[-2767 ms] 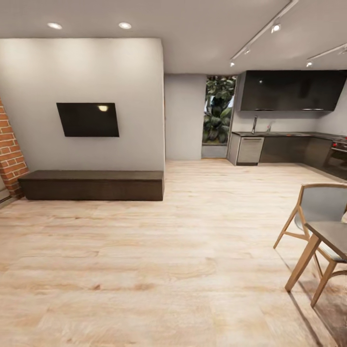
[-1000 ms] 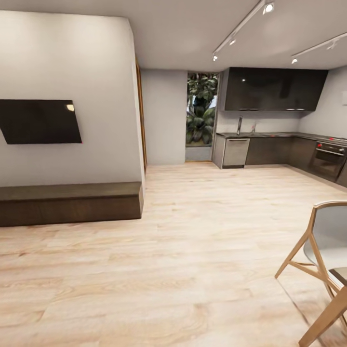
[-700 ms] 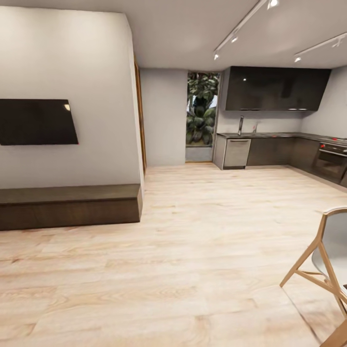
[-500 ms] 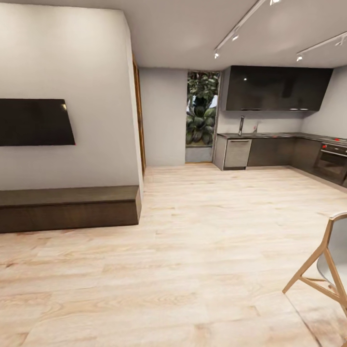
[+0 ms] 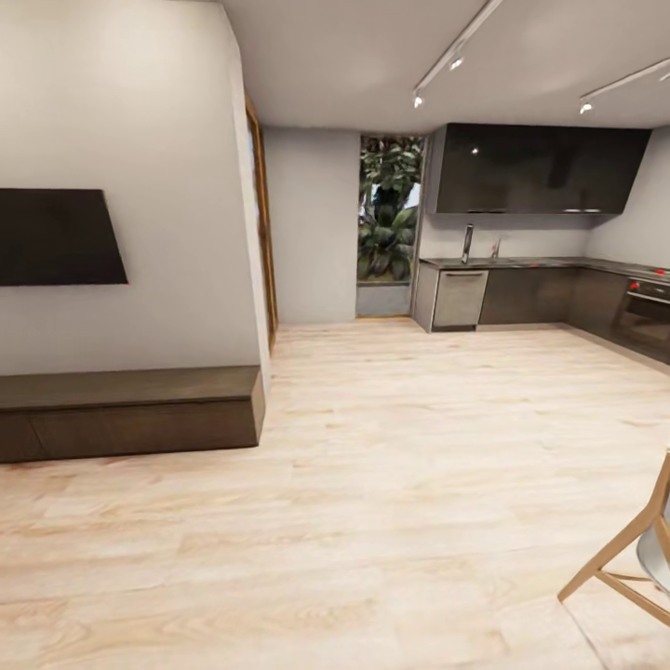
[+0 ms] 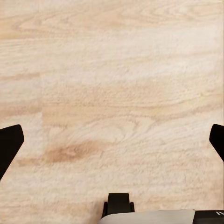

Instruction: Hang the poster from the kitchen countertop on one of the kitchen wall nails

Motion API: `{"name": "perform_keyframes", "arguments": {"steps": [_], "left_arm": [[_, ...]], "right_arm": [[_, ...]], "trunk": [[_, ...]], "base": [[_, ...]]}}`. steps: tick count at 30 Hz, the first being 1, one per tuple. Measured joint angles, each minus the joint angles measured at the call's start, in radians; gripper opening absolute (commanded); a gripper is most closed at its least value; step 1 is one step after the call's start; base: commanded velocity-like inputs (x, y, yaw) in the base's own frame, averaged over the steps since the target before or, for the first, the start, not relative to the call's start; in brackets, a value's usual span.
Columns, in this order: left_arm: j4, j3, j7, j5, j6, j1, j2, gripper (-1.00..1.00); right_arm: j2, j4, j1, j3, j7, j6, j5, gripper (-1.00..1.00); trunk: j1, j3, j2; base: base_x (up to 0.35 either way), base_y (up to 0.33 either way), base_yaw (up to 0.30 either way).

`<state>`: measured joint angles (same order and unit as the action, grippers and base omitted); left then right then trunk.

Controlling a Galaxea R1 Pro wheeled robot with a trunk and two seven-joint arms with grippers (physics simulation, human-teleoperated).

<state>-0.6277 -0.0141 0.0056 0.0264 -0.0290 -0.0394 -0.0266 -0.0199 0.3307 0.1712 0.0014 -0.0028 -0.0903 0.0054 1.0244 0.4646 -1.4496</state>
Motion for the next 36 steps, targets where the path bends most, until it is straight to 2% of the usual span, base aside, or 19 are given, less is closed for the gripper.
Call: {"name": "perform_keyframes", "arguments": {"steps": [26,36], "left_arm": [[0.000,0.000,0.000,0.000,0.000,0.000,-0.001,1.00],[0.000,0.000,0.000,0.000,0.000,0.001,-0.001,1.00]], "right_arm": [[0.000,-0.001,0.000,0.001,0.000,0.001,0.000,1.00],[0.000,-0.036,0.000,0.001,0.000,-0.001,0.001,1.00]], "trunk": [[0.000,0.000,0.000],[0.000,0.000,0.000]], "base": [[0.331,-0.096,0.000],[0.332,-0.031,0.000]]}}
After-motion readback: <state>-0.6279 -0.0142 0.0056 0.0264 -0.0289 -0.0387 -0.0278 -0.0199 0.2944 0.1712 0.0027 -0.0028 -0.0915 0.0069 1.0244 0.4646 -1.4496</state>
